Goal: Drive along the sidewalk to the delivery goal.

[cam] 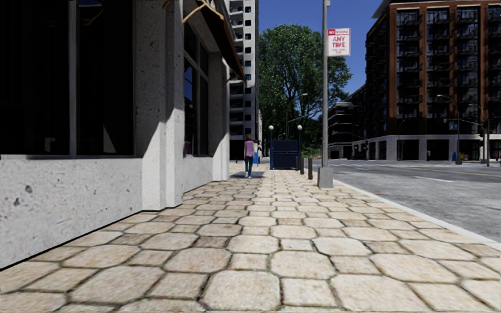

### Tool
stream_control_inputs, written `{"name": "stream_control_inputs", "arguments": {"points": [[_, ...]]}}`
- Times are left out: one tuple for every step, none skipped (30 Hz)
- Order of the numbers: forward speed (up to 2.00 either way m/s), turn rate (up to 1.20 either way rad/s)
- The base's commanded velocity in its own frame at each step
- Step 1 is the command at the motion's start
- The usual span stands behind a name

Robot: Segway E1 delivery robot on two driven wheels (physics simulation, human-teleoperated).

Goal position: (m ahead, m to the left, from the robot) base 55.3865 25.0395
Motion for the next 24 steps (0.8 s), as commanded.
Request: {"name": "stream_control_inputs", "arguments": {"points": [[1.95,0.0],[1.95,0.0],[1.95,0.0],[1.95,0.0],[1.95,0.0],[1.95,0.0],[1.95,0.0],[1.95,0.0],[1.95,0.0],[1.95,0.0],[1.95,0.0],[1.95,0.0],[1.95,0.0],[1.95,0.0],[1.95,0.0],[1.95,0.0],[1.95,0.0],[1.95,0.0],[1.95,0.0],[1.95,0.0],[1.95,0.0],[1.95,0.0],[1.95,0.0],[1.95,0.0]]}}
